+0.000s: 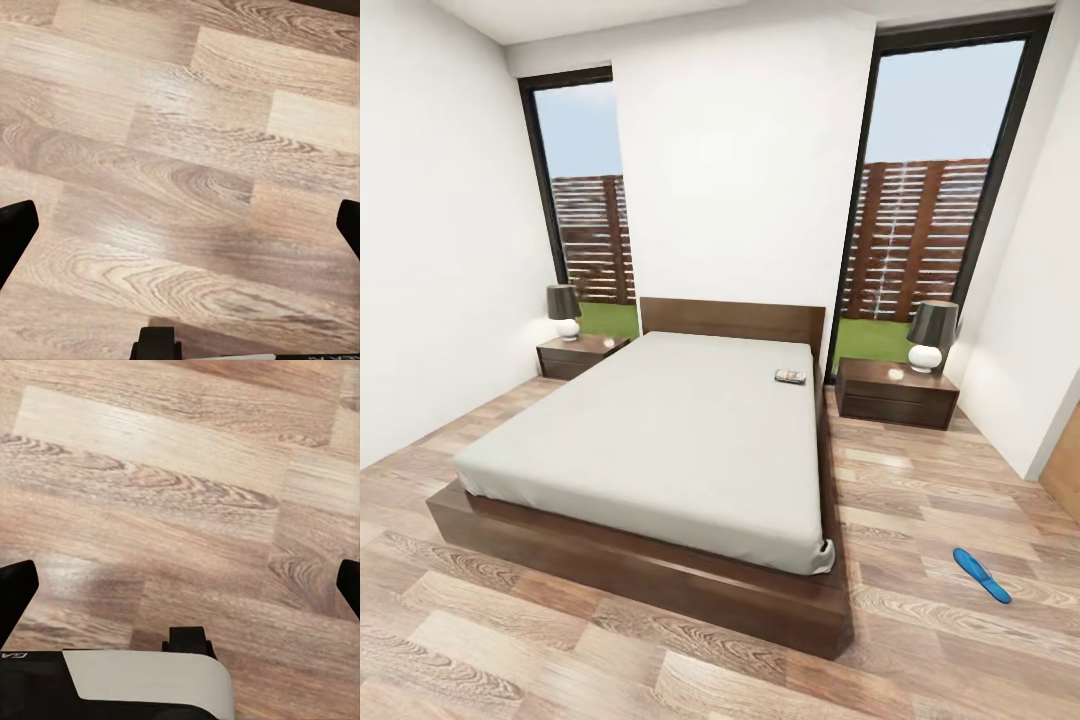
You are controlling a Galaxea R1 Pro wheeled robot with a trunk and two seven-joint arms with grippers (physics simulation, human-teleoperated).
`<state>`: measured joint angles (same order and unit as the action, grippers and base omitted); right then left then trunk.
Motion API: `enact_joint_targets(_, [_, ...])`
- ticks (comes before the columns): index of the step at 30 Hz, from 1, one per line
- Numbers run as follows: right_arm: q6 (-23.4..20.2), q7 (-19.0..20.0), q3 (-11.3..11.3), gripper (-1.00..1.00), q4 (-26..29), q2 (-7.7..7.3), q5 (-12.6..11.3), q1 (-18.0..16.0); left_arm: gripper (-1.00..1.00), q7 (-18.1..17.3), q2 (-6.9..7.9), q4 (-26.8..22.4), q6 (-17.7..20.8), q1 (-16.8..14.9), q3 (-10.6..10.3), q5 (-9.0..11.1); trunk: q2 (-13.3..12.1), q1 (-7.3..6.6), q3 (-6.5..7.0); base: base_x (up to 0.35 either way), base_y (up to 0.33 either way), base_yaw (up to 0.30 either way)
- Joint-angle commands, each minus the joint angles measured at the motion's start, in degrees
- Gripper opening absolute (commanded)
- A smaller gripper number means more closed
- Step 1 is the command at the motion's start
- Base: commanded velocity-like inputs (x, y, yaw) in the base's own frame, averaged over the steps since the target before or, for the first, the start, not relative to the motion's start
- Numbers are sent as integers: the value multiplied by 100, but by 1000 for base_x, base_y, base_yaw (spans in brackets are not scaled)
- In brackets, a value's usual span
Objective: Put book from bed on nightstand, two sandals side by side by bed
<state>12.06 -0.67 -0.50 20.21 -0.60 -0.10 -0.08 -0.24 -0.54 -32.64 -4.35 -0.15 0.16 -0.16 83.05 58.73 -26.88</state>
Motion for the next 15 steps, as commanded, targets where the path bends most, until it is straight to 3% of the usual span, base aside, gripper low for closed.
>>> enact_joint_targets(1, [27,-7,-7,100,33,3,-2,-1,100,-3,0,-21,-18,-2,2,-2,3,0,-5,0,0,0])
enact_joint_targets(15, [47,9,-27,100,34,9,-11,-1,100,-3,8,-27,-281,-2,4,5,3,0,-5,0,0,0])
